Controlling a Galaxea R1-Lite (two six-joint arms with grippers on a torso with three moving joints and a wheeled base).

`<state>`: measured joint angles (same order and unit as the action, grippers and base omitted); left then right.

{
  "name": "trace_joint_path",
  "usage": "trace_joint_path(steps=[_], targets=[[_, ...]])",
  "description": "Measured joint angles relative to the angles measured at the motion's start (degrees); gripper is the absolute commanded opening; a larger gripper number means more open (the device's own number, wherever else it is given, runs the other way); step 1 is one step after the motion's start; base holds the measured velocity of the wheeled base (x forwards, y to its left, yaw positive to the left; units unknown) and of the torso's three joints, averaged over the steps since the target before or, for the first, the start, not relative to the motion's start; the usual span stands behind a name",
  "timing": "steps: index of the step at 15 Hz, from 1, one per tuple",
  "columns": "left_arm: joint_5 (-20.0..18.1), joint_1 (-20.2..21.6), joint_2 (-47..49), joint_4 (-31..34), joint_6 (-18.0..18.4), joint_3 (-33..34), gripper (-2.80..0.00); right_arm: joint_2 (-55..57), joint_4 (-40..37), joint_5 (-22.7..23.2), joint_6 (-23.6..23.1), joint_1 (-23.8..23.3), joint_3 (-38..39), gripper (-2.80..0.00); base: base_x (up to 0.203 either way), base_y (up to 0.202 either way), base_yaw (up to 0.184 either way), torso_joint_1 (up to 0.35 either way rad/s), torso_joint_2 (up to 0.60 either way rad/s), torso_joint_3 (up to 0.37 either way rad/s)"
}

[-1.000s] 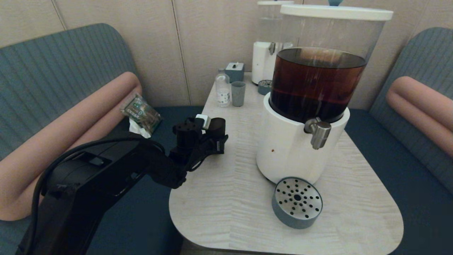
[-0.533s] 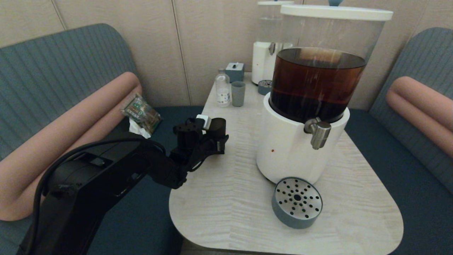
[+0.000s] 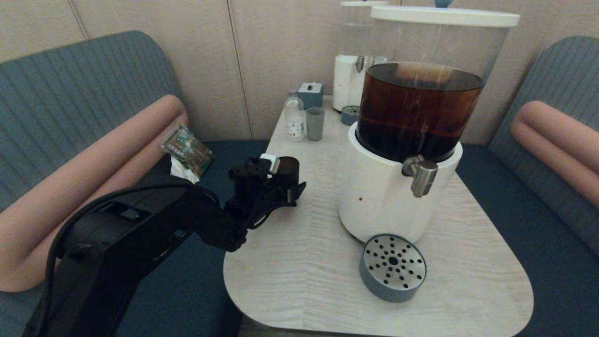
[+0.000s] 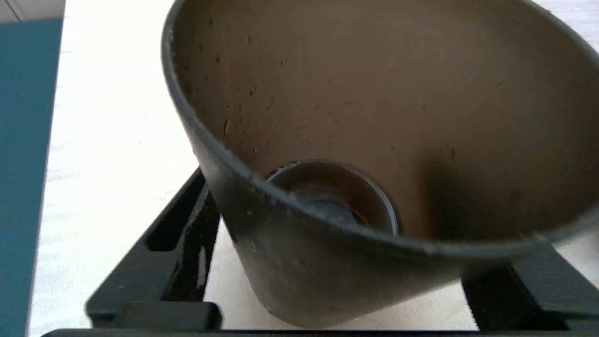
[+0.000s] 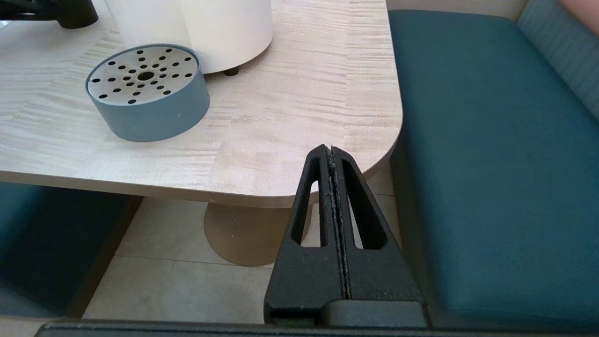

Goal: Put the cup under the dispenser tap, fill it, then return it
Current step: Place the cup next to the water dispenser

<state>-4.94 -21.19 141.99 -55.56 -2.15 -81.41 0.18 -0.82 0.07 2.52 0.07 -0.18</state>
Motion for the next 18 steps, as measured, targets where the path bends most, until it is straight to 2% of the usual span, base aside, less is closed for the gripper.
trace_joint_path(steps=[10, 18], targets=[[-0.95, -0.55, -5.95, -5.28, 1.0, 11.46, 0.0, 0.0, -0.01, 0.0, -0.02, 0.0, 0.0, -2.8, 0.0, 0.0, 0.0, 0.0, 0.0, 0.0], [-3.18, -1.29, -14.49, -11.53, 1.05, 26.56, 0.0, 0.0, 0.0, 0.0, 0.0, 0.0, 0.0, -2.8, 0.0, 0.0, 0.0, 0.0, 0.0, 0.0]])
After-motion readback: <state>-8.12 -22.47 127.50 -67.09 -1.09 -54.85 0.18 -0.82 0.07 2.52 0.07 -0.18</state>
